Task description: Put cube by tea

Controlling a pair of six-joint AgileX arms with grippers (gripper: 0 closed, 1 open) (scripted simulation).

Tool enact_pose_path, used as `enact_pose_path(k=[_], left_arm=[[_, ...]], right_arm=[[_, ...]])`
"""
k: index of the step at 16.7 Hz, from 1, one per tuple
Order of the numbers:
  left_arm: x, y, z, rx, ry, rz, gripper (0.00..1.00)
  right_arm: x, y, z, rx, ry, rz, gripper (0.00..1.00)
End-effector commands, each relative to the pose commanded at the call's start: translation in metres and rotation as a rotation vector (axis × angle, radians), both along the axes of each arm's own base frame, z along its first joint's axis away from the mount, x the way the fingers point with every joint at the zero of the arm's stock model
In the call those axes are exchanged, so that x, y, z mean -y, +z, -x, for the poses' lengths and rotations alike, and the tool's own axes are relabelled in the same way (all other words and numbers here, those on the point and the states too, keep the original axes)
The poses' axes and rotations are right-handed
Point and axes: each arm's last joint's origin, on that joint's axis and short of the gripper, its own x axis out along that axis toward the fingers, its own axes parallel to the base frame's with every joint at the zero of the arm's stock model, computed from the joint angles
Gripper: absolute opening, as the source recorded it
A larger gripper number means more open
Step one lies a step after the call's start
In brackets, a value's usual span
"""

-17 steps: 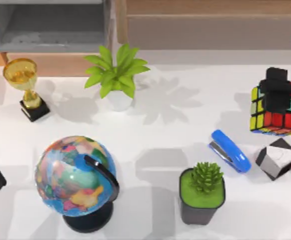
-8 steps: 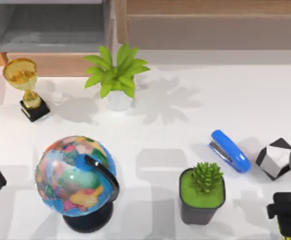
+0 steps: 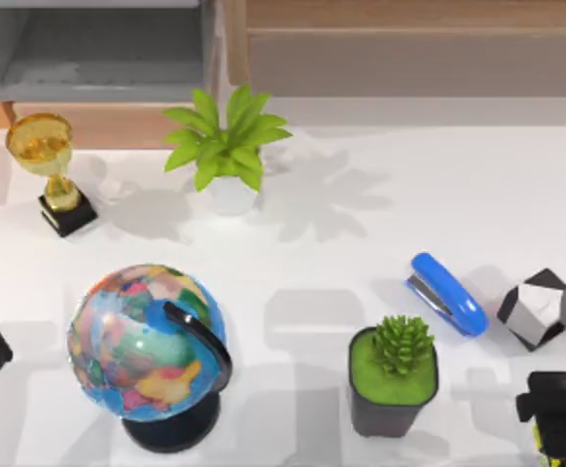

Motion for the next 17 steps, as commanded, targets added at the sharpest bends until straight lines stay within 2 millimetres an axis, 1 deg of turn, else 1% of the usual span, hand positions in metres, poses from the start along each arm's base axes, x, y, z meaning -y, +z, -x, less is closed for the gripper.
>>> enact_pose_path(k=[9,14,17], left_arm=[[0.0,0.0,0.0,0.0,0.0,0.0,1.0],[0.0,0.0,0.0,0.0,0.0,0.0,1.0],[0.0,0.0,0.0,0.0,0.0,0.0,1.0]], right_arm=[[-0.003,0.0,0.0,0.035,-0.006,-0.073,0.0],[-0.002,-0.005,0.0,0.042,-0.001,-0.042,0.0],[-0.001,-0.012,0.0,0.027,0.003,-0.006,0.0]])
